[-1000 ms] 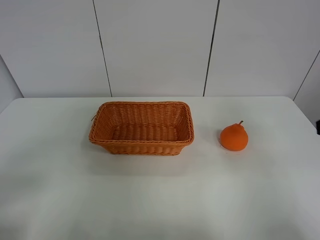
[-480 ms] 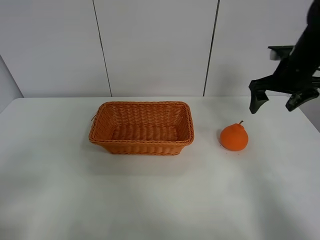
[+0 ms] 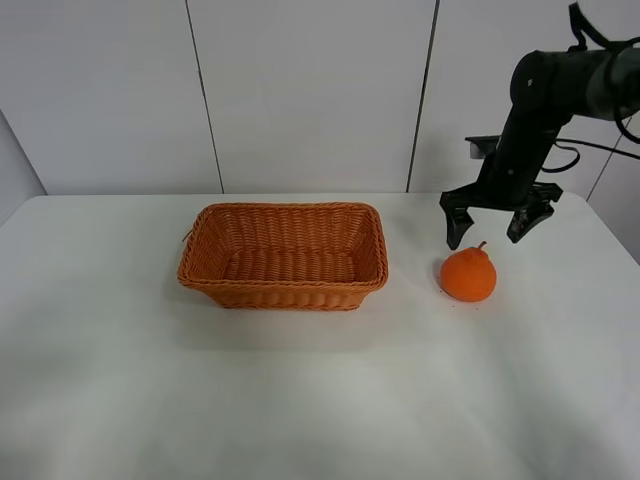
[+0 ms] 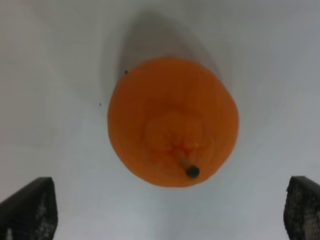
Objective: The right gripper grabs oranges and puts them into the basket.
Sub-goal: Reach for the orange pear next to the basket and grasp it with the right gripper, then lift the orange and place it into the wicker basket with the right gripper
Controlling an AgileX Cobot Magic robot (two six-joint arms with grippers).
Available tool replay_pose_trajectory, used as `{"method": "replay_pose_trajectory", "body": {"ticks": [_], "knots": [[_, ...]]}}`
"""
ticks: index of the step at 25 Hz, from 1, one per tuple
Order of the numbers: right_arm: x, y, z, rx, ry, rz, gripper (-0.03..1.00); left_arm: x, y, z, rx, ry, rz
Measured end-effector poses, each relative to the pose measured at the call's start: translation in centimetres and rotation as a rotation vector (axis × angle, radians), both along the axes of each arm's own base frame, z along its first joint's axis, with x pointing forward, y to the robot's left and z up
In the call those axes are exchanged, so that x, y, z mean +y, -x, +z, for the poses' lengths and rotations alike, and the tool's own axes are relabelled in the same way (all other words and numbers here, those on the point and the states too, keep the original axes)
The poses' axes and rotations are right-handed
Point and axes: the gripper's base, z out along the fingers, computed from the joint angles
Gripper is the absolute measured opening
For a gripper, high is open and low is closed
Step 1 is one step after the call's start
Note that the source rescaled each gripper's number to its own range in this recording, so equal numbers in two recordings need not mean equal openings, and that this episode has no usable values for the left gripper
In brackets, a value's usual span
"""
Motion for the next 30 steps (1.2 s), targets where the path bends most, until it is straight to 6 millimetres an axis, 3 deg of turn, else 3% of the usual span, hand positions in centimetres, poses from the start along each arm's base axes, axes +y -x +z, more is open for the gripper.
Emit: {"method": "replay_pose_trajectory", "body": {"ticks": [11, 17, 19, 21, 24, 26, 30], "knots": [[0.1, -0.7, -6.5, 0.149, 0.017, -0.001, 1.0, 0.0, 0.0, 0.0, 0.0, 0.0, 0.0], [0.1, -0.8, -7.7, 0.165, 0.02, -0.002, 0.96, 0.0, 0.0, 0.0, 0.0, 0.0, 0.0], [0.0, -0.9, -7.8, 0.163, 0.022, -0.001, 0.86, 0.0, 0.0, 0.0, 0.0, 0.0, 0.0], [0.0, -0.9, -7.8, 0.16, 0.023, -0.001, 0.66, 0.0, 0.0, 0.0, 0.0, 0.0, 0.0], [0.0, -0.9, -7.8, 0.16, 0.025, 0.0, 0.2, 0.0, 0.0, 0.0, 0.0, 0.0, 0.0], [0.0, -0.9, -7.6, 0.16, 0.025, 0.002, 0.0, 0.0, 0.0, 0.0, 0.0, 0.0, 0.0], [0.0, -0.8, -7.0, 0.151, 0.025, 0.021, 0.01, 0.0, 0.0, 0.0, 0.0, 0.0, 0.0]]}}
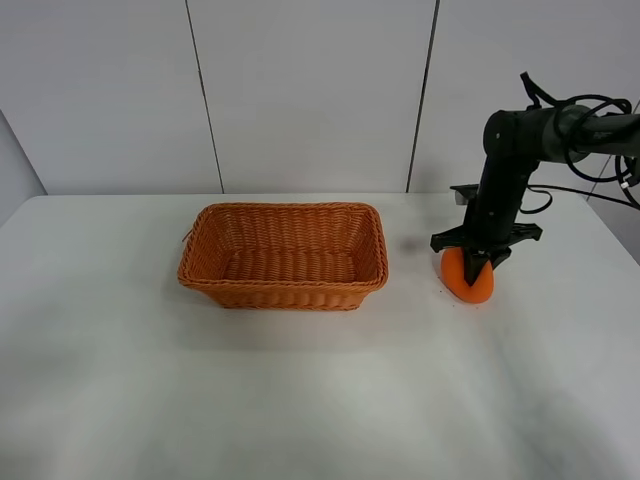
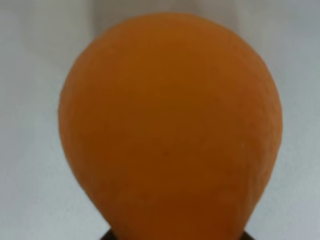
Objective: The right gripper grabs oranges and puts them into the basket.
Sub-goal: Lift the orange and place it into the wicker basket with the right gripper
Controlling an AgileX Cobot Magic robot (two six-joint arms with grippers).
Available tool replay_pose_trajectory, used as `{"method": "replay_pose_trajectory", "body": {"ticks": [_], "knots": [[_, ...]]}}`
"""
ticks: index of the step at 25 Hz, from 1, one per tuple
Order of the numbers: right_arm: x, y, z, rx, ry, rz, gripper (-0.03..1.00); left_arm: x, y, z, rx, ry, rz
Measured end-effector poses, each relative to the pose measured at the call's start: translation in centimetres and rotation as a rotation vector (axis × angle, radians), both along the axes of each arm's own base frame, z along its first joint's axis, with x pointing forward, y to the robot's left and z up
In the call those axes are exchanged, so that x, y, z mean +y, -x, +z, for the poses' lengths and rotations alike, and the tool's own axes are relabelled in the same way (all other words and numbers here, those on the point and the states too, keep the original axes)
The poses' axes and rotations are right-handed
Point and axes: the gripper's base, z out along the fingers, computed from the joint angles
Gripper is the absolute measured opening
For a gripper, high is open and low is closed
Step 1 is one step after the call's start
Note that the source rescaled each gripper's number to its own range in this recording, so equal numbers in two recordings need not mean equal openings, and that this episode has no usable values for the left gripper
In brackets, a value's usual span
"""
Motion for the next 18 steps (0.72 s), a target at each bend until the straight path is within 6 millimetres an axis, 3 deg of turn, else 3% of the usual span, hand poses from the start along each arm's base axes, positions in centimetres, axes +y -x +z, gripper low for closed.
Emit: {"method": "replay_pose_trajectory", "body": {"ticks": [4, 13, 16, 18], "knots": [[0.0, 0.0, 2.9, -0.066, -0.004, 0.008, 0.01, 0.0, 0.0, 0.0, 0.0, 0.0, 0.0], [0.2, 1.6, 16.3, -0.408, -0.044, 0.018, 0.01, 0.0, 0.0, 0.0, 0.0, -0.001, 0.0], [1.9, 2.6, 18.2, -0.45, -0.058, 0.062, 0.01, 0.0, 0.0, 0.0, 0.0, -0.001, 0.0], [4.2, 3.2, 18.4, -0.453, -0.072, 0.116, 0.01, 0.0, 0.0, 0.0, 0.0, -0.001, 0.0]]}}
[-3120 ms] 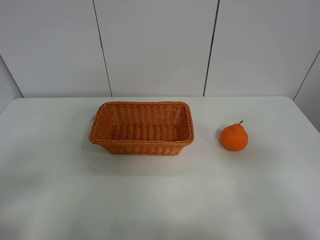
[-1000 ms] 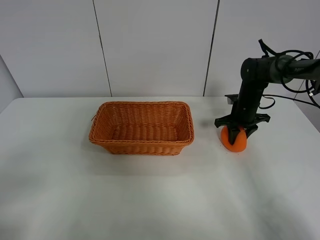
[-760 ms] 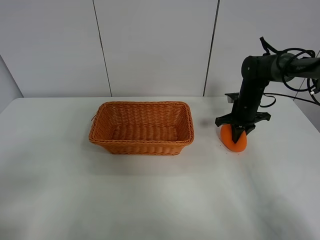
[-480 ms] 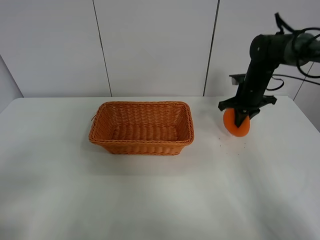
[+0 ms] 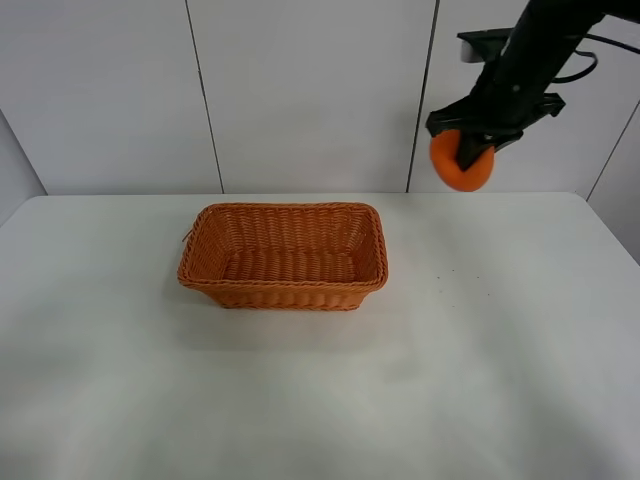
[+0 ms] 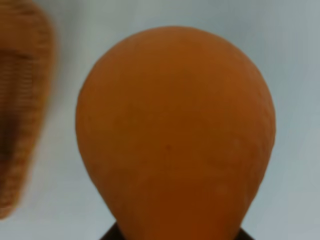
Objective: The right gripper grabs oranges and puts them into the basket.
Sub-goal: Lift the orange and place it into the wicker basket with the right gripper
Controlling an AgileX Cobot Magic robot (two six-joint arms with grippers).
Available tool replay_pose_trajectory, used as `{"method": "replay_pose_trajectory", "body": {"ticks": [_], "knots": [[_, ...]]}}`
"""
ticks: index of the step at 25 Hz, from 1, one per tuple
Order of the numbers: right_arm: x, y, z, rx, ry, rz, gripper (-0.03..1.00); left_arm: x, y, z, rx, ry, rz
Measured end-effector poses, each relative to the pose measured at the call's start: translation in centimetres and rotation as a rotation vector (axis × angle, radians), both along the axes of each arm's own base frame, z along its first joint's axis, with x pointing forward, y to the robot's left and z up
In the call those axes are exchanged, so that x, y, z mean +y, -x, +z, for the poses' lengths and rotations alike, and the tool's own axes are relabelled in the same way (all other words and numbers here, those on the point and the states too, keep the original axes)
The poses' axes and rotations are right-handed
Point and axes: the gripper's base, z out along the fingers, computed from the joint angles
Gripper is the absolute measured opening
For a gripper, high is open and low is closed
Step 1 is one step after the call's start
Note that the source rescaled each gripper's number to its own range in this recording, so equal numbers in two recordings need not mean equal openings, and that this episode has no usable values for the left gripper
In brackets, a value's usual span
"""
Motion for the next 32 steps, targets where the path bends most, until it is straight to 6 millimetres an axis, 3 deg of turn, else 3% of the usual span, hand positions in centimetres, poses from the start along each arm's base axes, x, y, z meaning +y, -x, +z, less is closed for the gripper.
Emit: {"method": "replay_pose_trajectory", "body": {"ticks": [8, 13, 21, 25, 27, 32], "knots": [[11.2, 3.2, -1.9, 0.025, -0.004, 0.271, 0.01, 0.0, 0.0, 0.0, 0.0, 0.0, 0.0], [15.9, 3.1, -5.0, -0.029, -0.03, 0.343, 0.01, 0.0, 0.0, 0.0, 0.0, 0.0, 0.0], [18.0, 0.3, -13.3, -0.024, -0.023, 0.333, 0.01, 0.0, 0.0, 0.0, 0.0, 0.0, 0.0], [18.2, 0.2, -15.3, 0.012, -0.008, 0.332, 0.03, 0.0, 0.0, 0.0, 0.0, 0.0, 0.0], [18.2, 0.2, -15.3, 0.017, -0.013, 0.33, 0.16, 0.0, 0.0, 0.0, 0.0, 0.0, 0.0], [18.2, 0.4, -15.4, 0.045, -0.024, 0.329, 0.83, 0.0, 0.0, 0.0, 0.0, 0.0, 0.0]]}}
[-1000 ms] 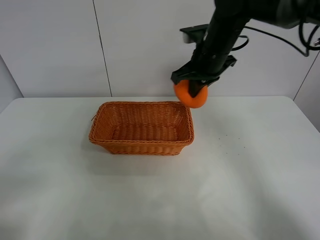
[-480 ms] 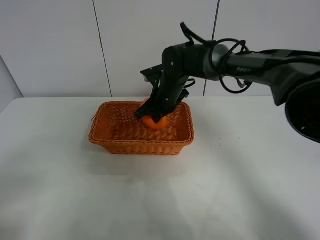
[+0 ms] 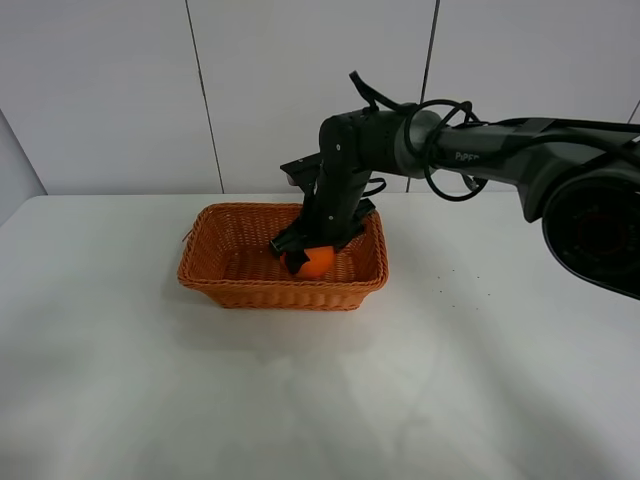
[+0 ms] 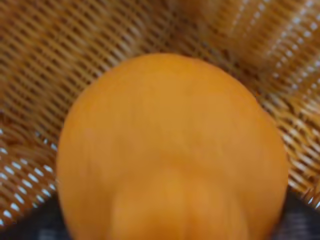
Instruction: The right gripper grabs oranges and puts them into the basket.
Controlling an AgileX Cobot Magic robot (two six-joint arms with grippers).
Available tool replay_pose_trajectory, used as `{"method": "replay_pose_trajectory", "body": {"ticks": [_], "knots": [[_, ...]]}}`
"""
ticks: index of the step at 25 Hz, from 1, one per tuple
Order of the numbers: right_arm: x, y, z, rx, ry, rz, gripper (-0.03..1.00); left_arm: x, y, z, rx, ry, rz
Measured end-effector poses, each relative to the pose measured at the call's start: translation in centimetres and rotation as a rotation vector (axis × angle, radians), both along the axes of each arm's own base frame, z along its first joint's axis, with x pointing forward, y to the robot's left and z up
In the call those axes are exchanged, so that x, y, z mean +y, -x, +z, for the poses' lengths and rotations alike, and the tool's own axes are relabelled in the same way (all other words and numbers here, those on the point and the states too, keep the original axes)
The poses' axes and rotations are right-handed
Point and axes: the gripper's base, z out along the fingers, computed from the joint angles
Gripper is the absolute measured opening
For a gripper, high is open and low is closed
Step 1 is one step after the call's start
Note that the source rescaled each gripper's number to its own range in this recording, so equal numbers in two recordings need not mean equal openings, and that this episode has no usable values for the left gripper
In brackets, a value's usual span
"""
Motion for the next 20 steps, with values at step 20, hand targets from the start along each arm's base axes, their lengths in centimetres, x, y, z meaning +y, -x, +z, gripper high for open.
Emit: {"method": "replay_pose_trajectory", "body": {"ticks": [20], "knots": [[0.2, -1.3, 11.8, -0.118, -0.044, 0.0, 1.0, 0.0, 0.0, 0.0, 0.0, 0.0, 0.0]]}}
